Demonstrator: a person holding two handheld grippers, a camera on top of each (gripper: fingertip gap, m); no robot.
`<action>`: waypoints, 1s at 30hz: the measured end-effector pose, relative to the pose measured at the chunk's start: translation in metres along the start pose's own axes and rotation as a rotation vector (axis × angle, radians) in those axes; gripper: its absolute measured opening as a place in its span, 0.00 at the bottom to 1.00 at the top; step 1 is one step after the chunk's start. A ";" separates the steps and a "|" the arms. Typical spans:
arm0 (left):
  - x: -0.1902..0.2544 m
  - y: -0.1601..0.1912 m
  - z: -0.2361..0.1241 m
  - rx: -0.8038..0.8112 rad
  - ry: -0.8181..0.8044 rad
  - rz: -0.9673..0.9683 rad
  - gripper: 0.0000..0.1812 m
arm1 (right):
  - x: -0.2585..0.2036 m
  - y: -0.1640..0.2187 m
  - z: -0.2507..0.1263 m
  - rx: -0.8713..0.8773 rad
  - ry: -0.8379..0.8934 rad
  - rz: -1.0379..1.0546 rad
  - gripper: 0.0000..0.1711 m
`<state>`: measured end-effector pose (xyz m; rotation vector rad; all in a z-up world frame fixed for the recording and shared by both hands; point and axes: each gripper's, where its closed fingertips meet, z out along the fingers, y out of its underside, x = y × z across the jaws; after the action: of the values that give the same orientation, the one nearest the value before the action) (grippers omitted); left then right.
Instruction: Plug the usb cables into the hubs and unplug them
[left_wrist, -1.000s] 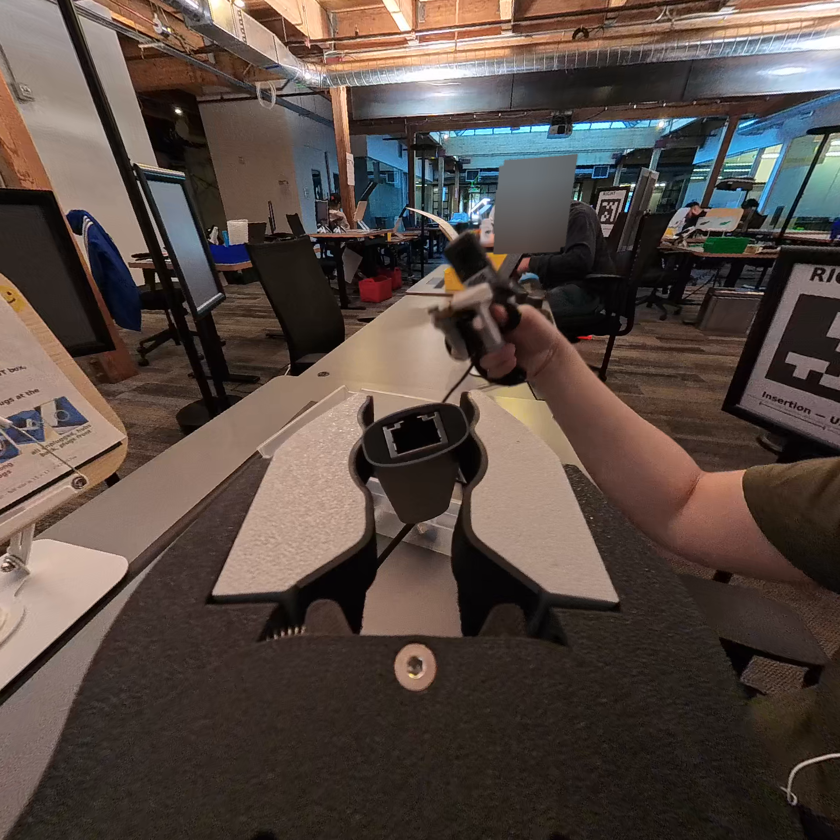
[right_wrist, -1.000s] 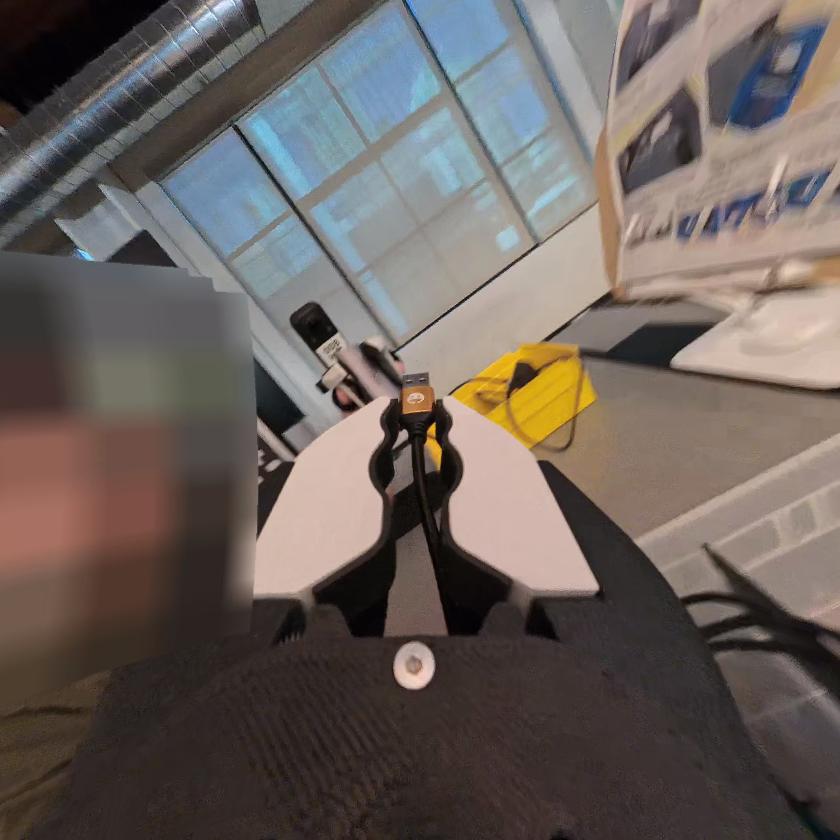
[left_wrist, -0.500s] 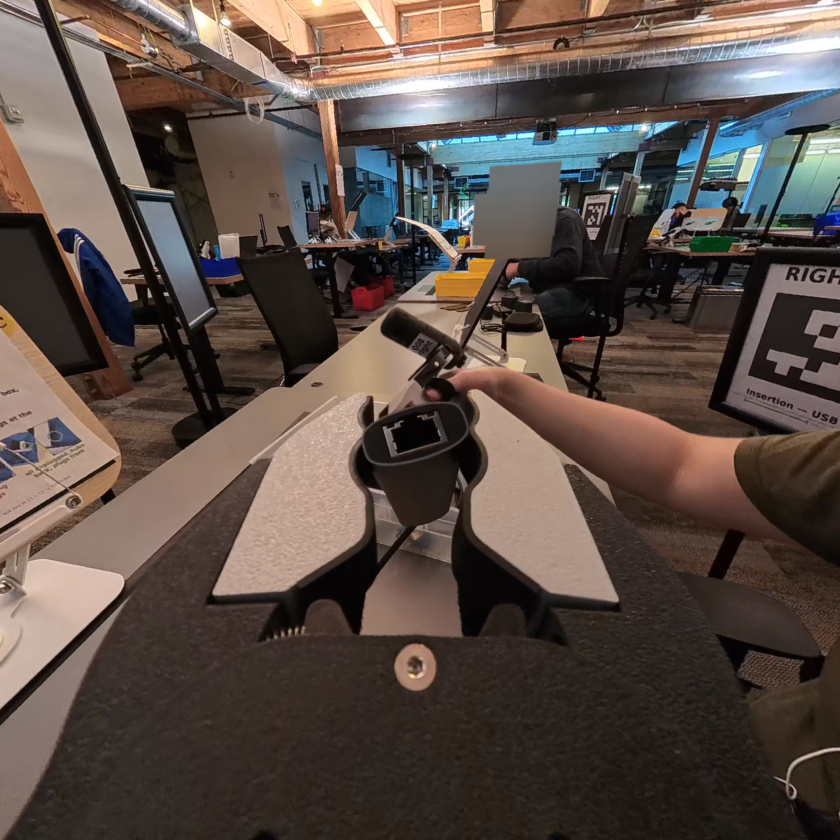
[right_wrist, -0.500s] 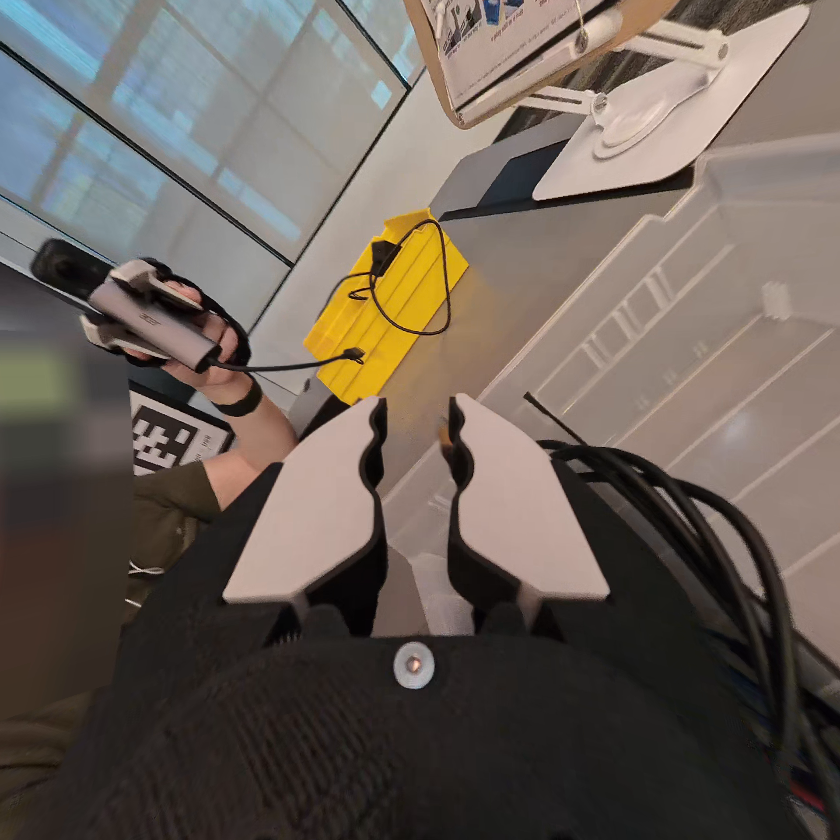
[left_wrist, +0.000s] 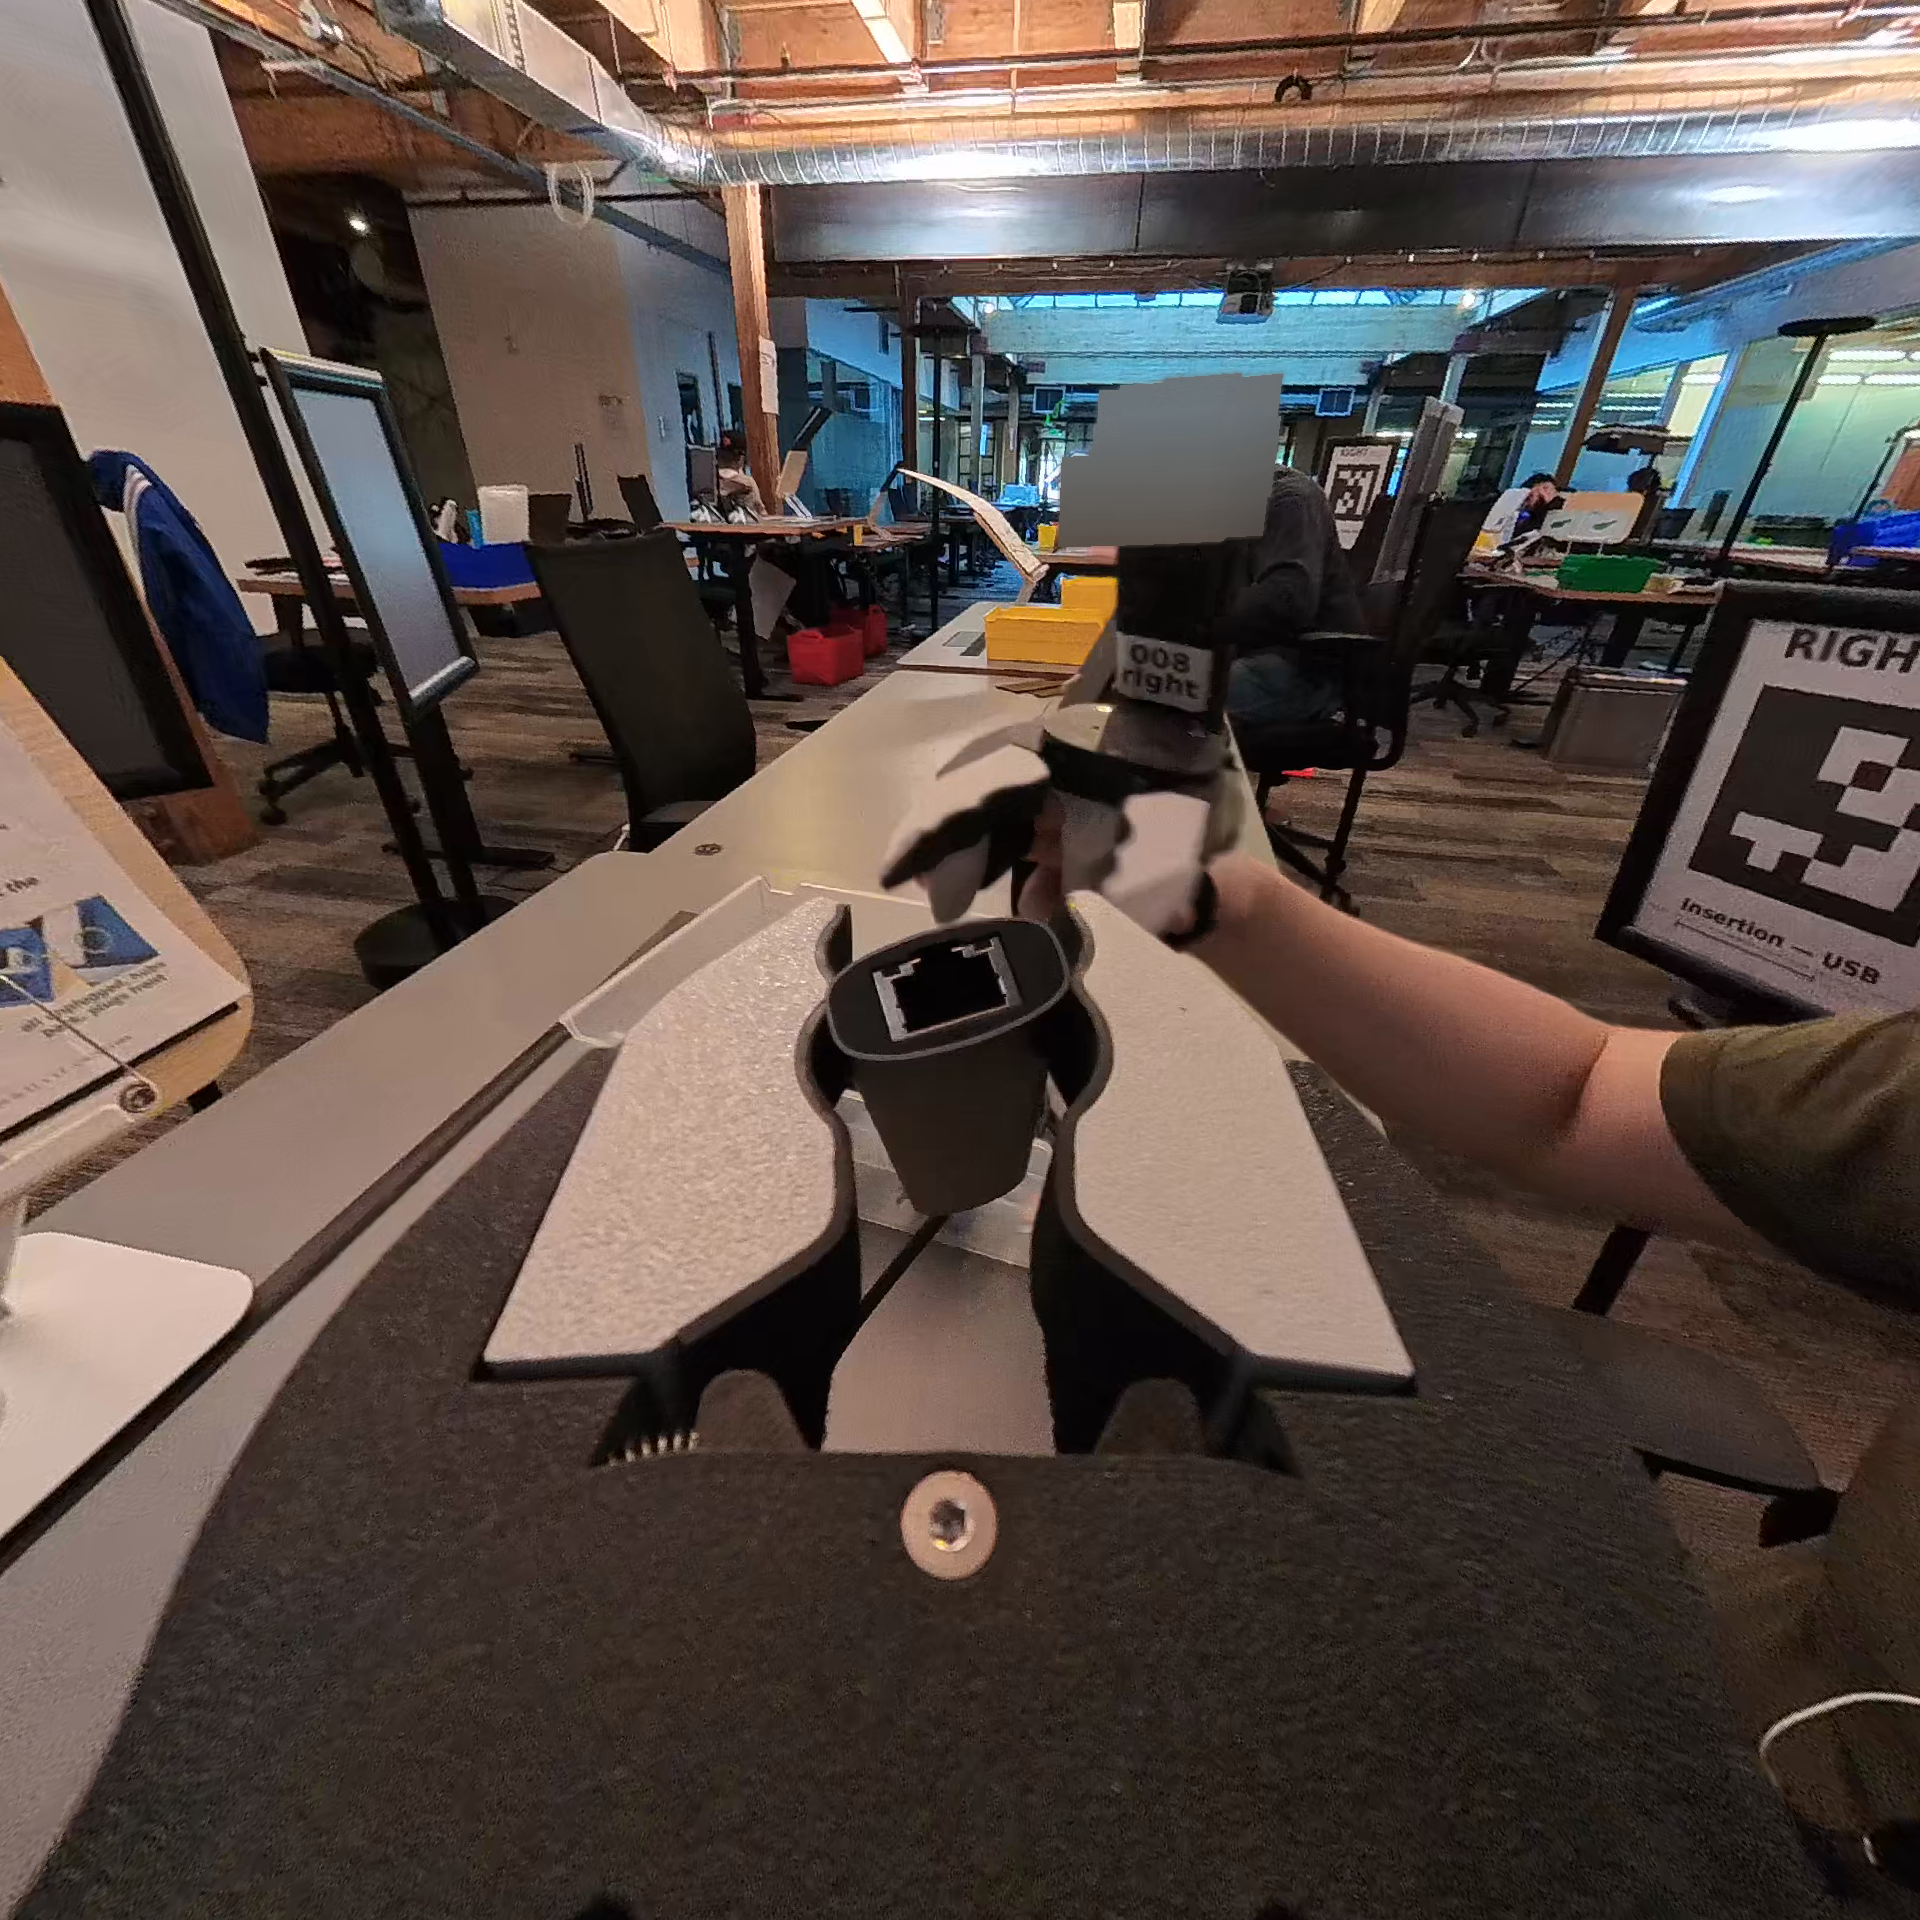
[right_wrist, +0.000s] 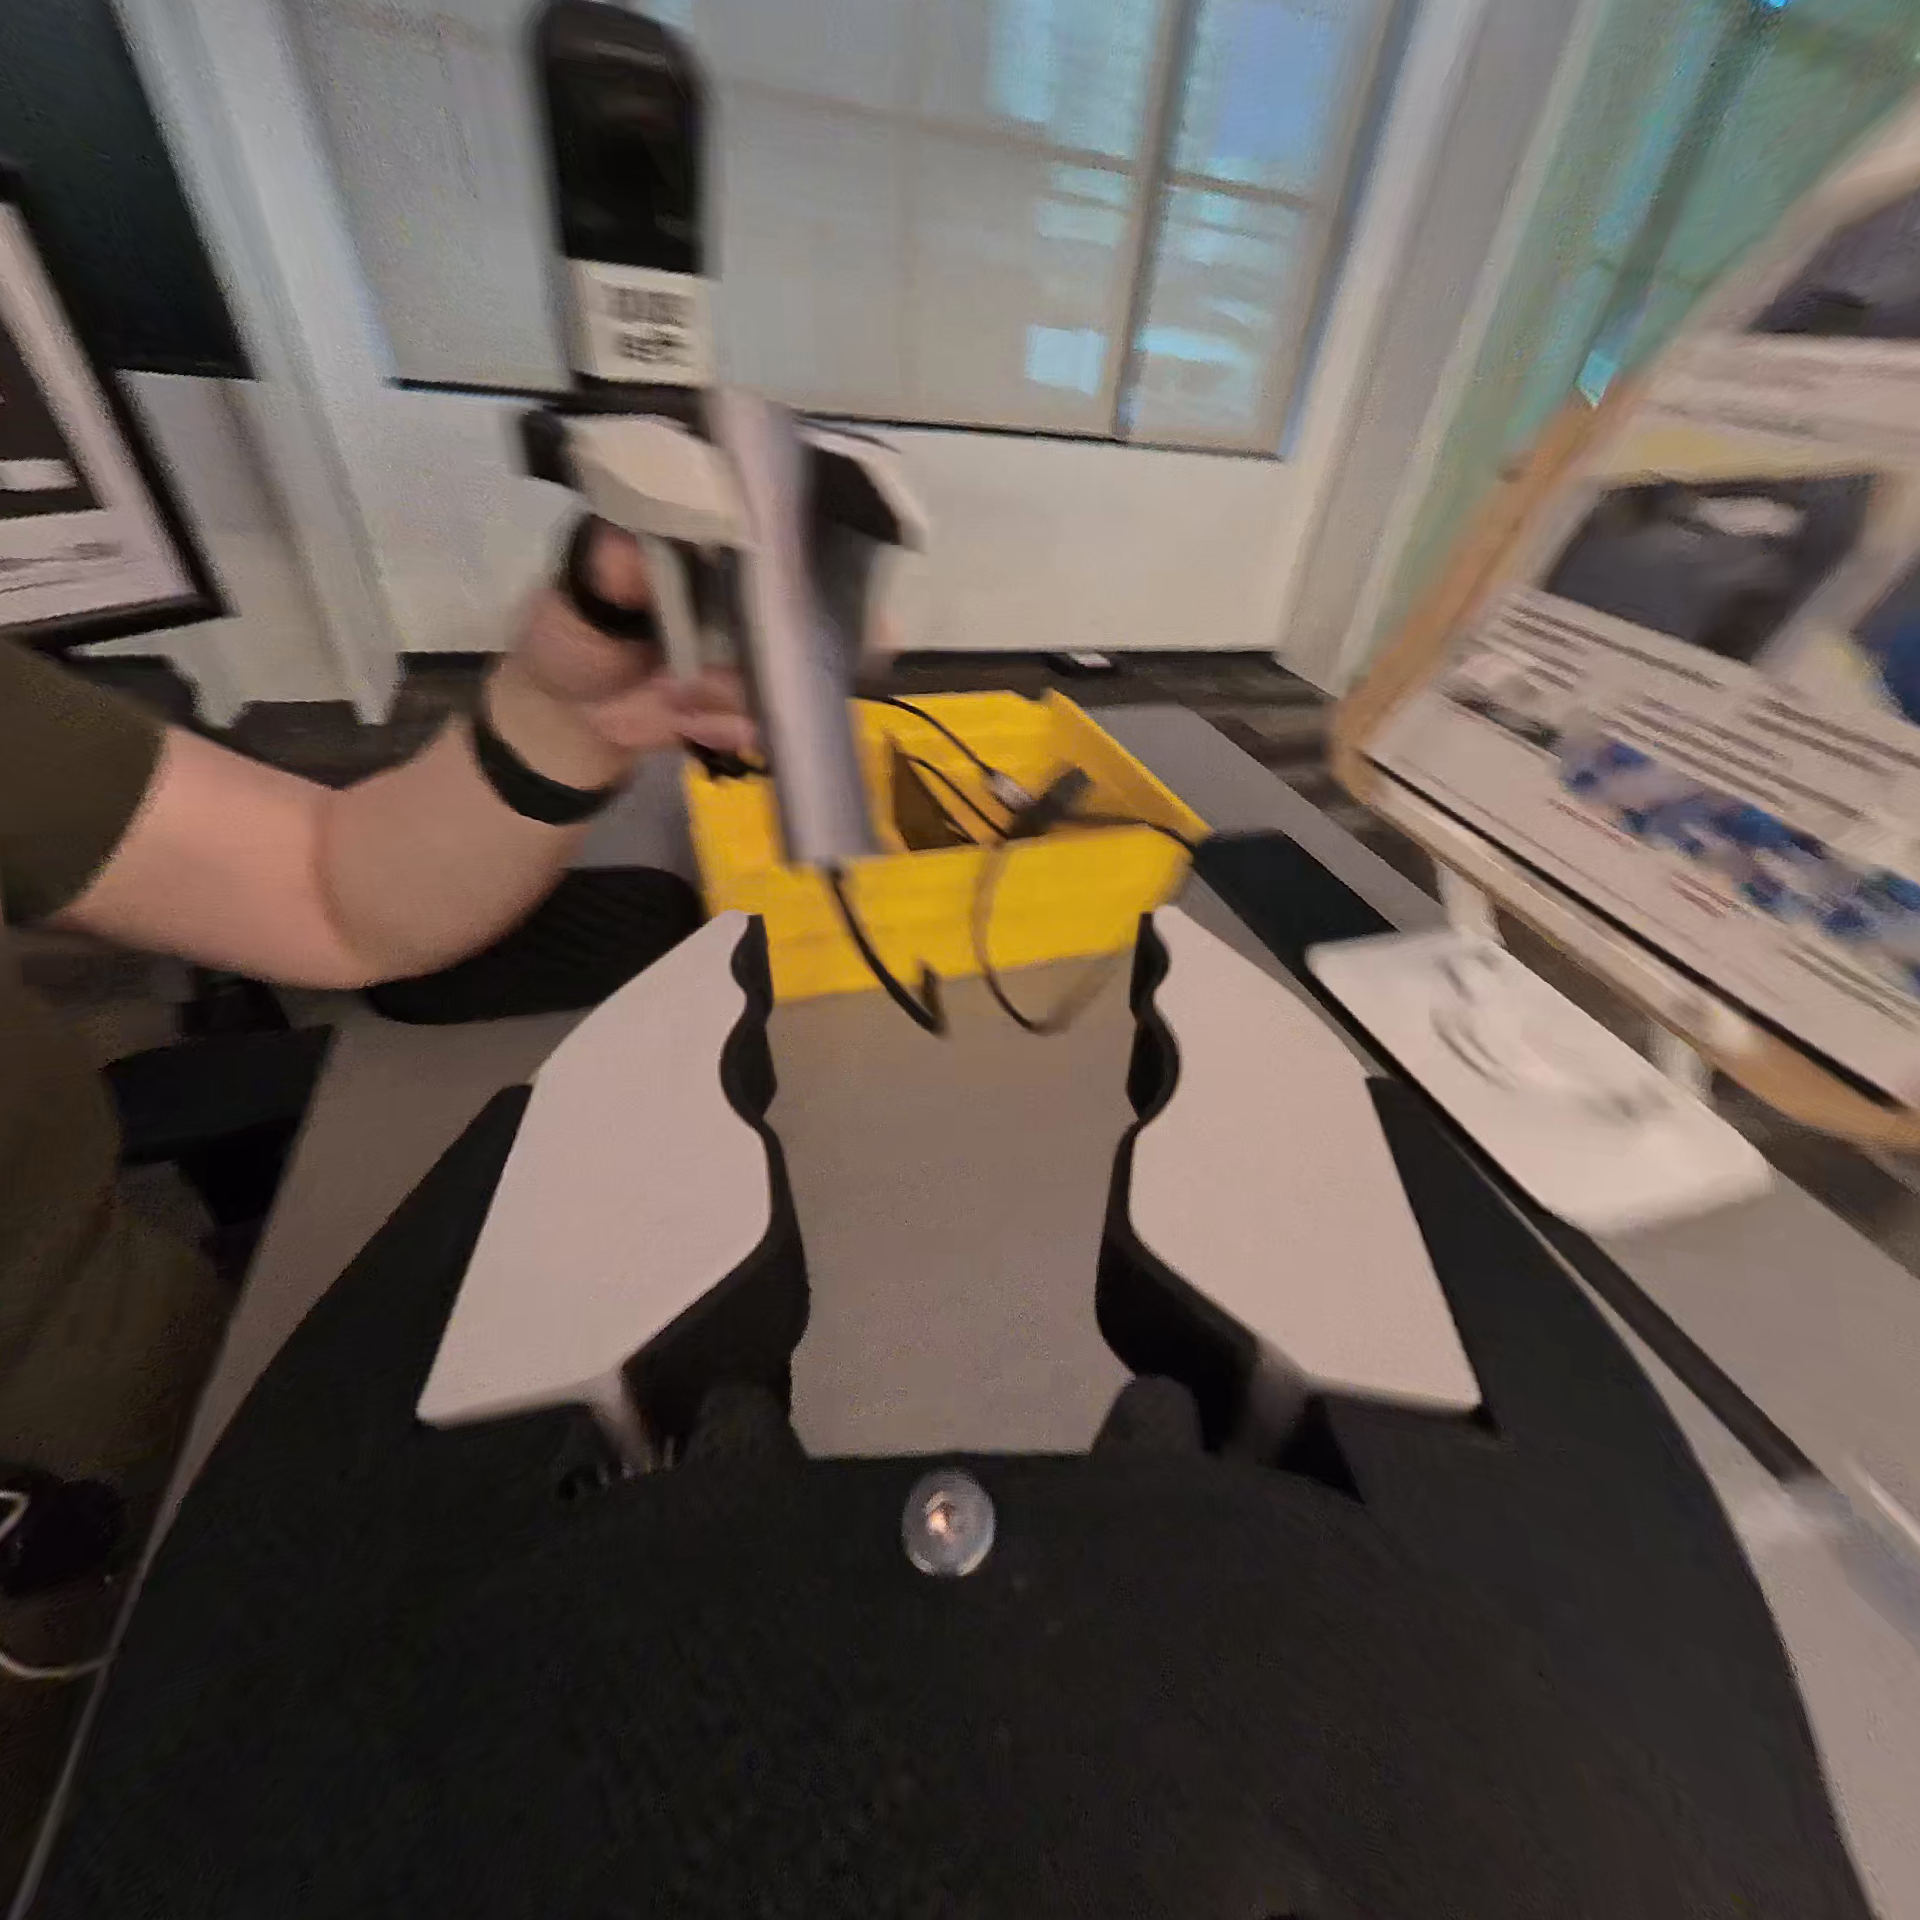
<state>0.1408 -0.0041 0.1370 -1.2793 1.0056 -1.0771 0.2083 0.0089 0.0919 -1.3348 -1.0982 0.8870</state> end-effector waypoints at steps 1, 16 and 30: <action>0.000 0.002 0.001 -0.007 0.003 -0.004 0.20 | -0.019 -0.004 0.019 0.021 -0.056 -0.015 0.40; -0.007 -0.009 -0.005 0.068 -0.050 -0.048 0.19 | -0.028 -0.007 0.085 -0.001 0.212 -0.197 0.12; -0.038 -0.053 -0.073 0.160 -0.204 0.008 0.42 | 0.139 -0.077 -0.037 -0.174 0.371 -0.391 0.11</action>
<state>0.0588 0.0173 0.1861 -1.2262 0.7552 -0.9785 0.2746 0.1250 0.1853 -1.2989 -1.1050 0.2486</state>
